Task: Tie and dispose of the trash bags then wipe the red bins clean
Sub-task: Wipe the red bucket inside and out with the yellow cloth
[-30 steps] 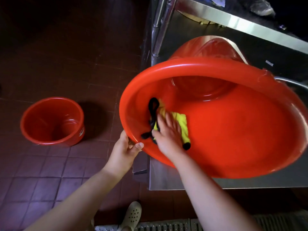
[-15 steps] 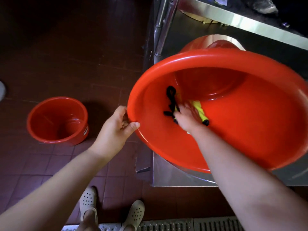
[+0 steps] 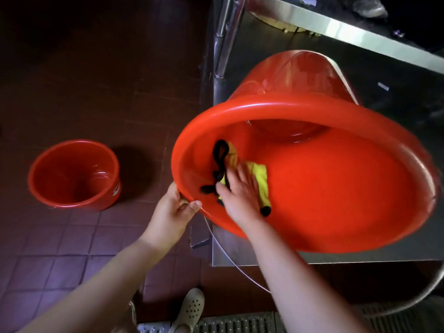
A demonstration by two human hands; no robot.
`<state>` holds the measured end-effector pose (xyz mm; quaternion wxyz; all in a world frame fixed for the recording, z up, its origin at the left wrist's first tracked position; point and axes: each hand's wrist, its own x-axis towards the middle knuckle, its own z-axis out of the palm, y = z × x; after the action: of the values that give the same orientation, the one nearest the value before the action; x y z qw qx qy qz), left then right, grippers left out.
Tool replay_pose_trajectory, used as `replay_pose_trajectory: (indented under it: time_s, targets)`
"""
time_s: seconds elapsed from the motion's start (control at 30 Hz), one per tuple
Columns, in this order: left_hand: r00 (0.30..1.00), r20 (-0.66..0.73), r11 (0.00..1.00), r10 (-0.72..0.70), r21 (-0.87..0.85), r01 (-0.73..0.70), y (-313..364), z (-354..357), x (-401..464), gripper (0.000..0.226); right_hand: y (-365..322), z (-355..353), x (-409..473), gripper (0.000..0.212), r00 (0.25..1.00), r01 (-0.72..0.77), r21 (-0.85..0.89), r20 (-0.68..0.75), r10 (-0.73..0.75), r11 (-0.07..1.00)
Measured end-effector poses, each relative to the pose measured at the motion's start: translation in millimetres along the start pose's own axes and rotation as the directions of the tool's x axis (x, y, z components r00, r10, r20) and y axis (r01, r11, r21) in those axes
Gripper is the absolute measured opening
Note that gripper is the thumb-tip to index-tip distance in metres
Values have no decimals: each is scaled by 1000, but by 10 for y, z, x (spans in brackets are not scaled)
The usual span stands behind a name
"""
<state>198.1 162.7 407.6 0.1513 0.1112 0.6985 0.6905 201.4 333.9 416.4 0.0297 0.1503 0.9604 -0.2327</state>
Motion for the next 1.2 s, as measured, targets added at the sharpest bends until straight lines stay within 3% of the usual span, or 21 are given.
replay_pose_trajectory:
  time_s: [0.2,0.37,0.47,0.63,0.73,0.87,1.03,1.13,1.2]
  targets:
    - [999,16,999,29,25,-30,132,-54,52,39,148,23,-385,64,984,81,175,145,-107,981]
    - [997,60,995,41,88,-46,257,-123,72,26,479,-137,111,58,994,66,118,82,-76,991]
    - [997,61,981,57,183,-67,365,-145,90,13,621,-342,437,53,995,7,40,97,-11,999]
    - [975,-102,910,198,388,-145,747,-125,186,17,779,-816,625,57,996,5,-431,85,35,903]
    - [959,-127,871,255,461,-170,1074,-57,255,18,728,-1113,555,61,1000,11,-526,-14,-21,850]
    - [944,-119,839,308,501,-211,1514,41,296,16,544,-1577,488,60,982,61,-520,-123,-145,852]
    - [988,-91,914,128,398,-82,1882,-21,391,24,292,-2017,499,64,889,214,-548,-234,-394,809]
    - [993,-113,965,11,262,19,1859,-110,446,25,209,-2045,635,67,887,247,-593,-180,-425,766]
    - [988,-154,978,-16,203,48,1786,-191,477,25,210,-1961,746,61,897,214,-712,-127,-424,668]
